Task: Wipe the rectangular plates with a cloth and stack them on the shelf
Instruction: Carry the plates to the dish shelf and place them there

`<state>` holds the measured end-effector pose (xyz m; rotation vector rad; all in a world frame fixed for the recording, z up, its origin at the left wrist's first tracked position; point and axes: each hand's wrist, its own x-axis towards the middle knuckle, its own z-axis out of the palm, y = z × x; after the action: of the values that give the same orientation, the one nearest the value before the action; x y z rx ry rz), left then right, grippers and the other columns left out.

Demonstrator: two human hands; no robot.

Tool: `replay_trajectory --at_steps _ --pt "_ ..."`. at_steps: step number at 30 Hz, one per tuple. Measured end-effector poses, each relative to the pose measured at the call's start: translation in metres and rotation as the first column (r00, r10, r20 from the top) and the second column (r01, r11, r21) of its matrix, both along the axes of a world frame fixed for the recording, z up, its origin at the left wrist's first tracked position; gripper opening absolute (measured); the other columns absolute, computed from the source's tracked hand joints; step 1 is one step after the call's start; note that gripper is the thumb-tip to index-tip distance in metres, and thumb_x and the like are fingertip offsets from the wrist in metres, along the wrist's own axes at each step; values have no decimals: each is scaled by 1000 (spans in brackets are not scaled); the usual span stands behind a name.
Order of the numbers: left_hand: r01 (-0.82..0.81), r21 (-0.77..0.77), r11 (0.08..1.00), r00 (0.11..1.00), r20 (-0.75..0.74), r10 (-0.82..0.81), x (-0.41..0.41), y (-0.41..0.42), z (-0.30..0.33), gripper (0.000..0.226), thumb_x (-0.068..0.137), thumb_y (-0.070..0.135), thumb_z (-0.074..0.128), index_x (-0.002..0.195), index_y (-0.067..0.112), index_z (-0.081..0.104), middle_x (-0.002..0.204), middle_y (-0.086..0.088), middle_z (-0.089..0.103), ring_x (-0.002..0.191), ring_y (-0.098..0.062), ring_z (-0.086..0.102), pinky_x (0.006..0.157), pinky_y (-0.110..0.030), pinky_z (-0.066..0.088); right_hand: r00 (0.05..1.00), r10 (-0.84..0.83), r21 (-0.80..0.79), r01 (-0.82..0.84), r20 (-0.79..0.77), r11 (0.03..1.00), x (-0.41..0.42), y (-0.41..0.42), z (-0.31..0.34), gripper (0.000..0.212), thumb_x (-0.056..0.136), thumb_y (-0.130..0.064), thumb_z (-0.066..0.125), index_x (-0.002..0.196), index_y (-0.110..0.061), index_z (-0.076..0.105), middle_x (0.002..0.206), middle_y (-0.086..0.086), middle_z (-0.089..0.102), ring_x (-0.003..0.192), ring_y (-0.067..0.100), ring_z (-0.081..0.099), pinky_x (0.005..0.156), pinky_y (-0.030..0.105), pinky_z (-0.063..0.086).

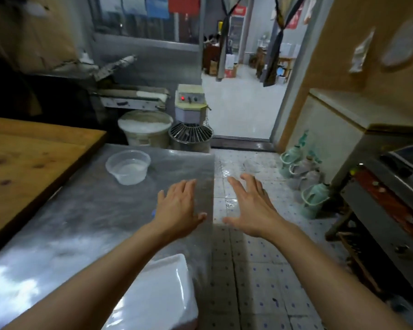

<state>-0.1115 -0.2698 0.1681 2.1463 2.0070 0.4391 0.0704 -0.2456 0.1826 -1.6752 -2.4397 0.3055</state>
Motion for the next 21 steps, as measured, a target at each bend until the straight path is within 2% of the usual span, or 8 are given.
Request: replay_trajectory --at_steps 5,9,15,21 --pt "-202 -43 978 979 -27 201 -28 7 -11 85 86 52 55 149 17 9 155 -2 18 141 -20 19 114 -47 18 979 204 -20 -203 11 979 -37 52 -12 96 80 -47 66 149 -29 2 154 5 -5 143 26 -3 117 39 13" --pt "-408 -52 911 913 -53 406 -40 1 -23 83 87 52 54 149 18 10 152 -3 22 139 -22 22 113 -45 19 911 412 -37 -412 5 911 -66 84 -22 95 80 -47 65 149 -26 4 154 8 -3 143 26 -2 117 40 12" --pt "-702 -108 704 708 -6 706 -17 -30 -35 81 88 50 54 148 19 10 154 0 18 141 -21 16 113 -44 13 720 694 -80 -691 11 718 -95 103 -40 93 79 -50 65 148 -24 10 153 10 4 142 29 6 117 40 14" --pt "-867 -179 465 474 -12 880 23 -77 -55 83 87 52 54 149 20 9 155 0 16 142 -21 15 114 -43 15 511 860 -141 -852 -7 505 -104 81 -67 89 78 -52 65 147 -25 15 148 10 18 137 27 16 113 41 21"
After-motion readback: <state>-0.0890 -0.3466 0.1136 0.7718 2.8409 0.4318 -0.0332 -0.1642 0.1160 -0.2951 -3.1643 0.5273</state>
